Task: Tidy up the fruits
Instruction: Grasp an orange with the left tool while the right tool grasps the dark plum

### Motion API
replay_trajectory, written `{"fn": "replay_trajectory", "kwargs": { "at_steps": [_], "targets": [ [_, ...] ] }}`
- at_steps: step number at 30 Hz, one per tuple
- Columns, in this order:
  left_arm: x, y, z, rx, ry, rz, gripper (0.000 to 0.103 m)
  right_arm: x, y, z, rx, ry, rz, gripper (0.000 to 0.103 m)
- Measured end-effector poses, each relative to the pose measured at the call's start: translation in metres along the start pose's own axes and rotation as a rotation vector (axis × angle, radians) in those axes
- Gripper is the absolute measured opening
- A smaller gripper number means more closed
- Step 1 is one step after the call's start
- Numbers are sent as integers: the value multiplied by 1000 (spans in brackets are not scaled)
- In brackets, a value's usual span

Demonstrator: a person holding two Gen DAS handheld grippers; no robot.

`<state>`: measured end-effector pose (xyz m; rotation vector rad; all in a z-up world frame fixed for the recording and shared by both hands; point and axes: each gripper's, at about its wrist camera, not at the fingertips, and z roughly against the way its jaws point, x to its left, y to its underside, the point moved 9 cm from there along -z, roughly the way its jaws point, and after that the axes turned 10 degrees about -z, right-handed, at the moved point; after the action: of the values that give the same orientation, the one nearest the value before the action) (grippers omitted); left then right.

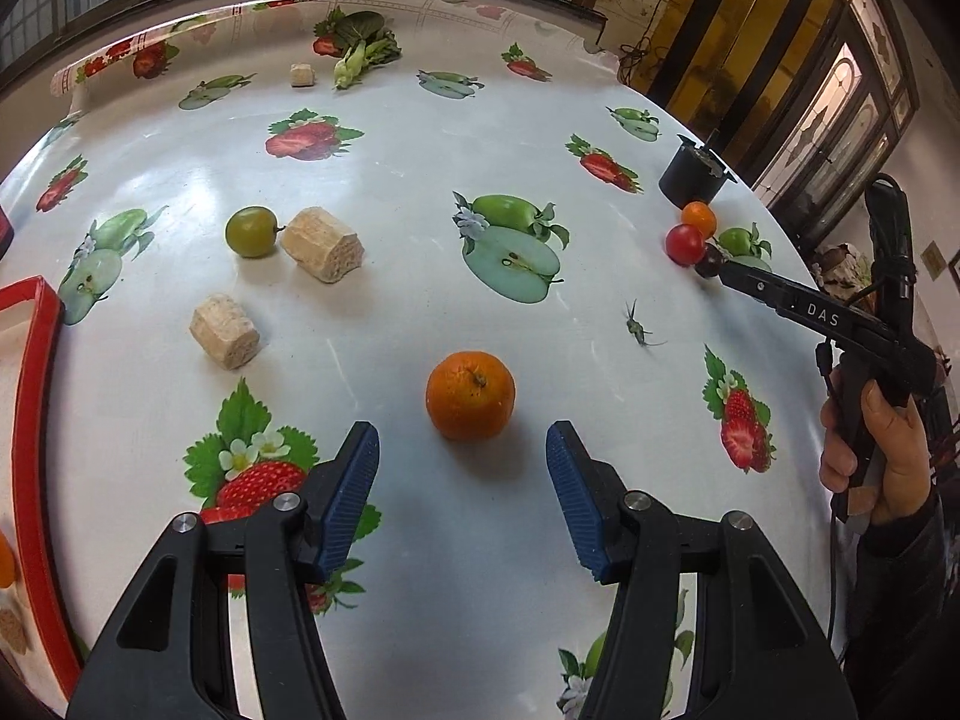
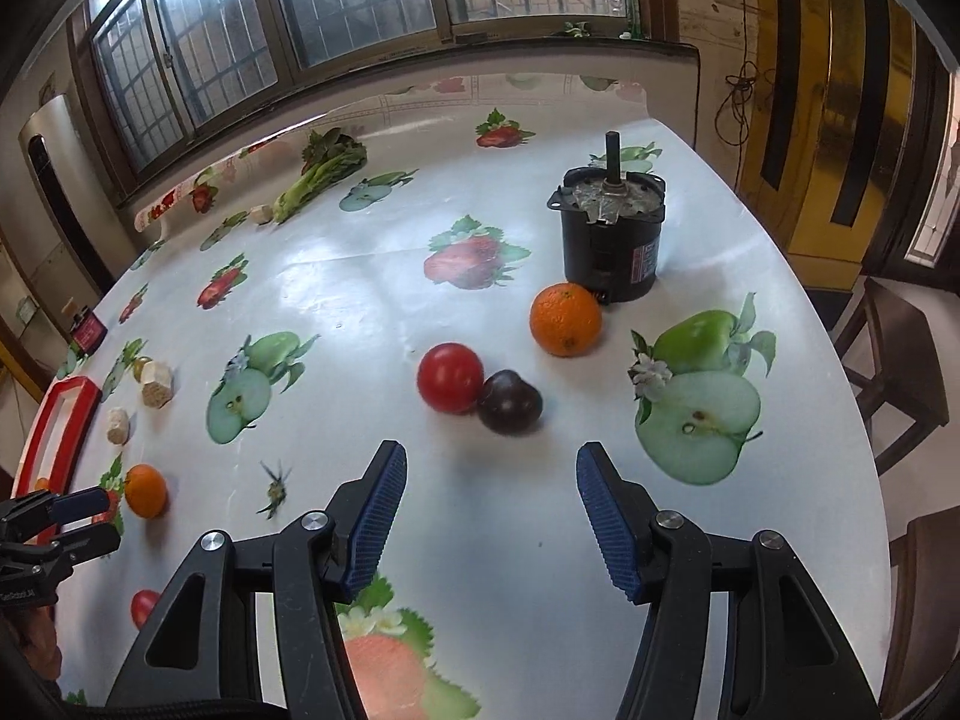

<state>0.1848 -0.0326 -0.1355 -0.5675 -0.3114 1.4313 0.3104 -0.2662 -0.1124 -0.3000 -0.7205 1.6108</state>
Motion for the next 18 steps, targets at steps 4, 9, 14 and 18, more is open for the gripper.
{"fn": "replay_trajectory", "kwargs": {
  "at_steps": [4,9,14,18],
  "targets": [
    [-1,-4,-17,20,16,5,56,-5,-9,-19,13,13,0,56],
    [-3,-12,-21,-6,10,-18,46,0,-13,-29,4,-33,-14,54],
    [-4,-9,-20,-15,34,-23,31,12,-12,-28,-18,-21,38,39],
    [-2,-4,-14,-16,43,-16,31,12,-5,-24,2,-28,32,23]
  ]
}}
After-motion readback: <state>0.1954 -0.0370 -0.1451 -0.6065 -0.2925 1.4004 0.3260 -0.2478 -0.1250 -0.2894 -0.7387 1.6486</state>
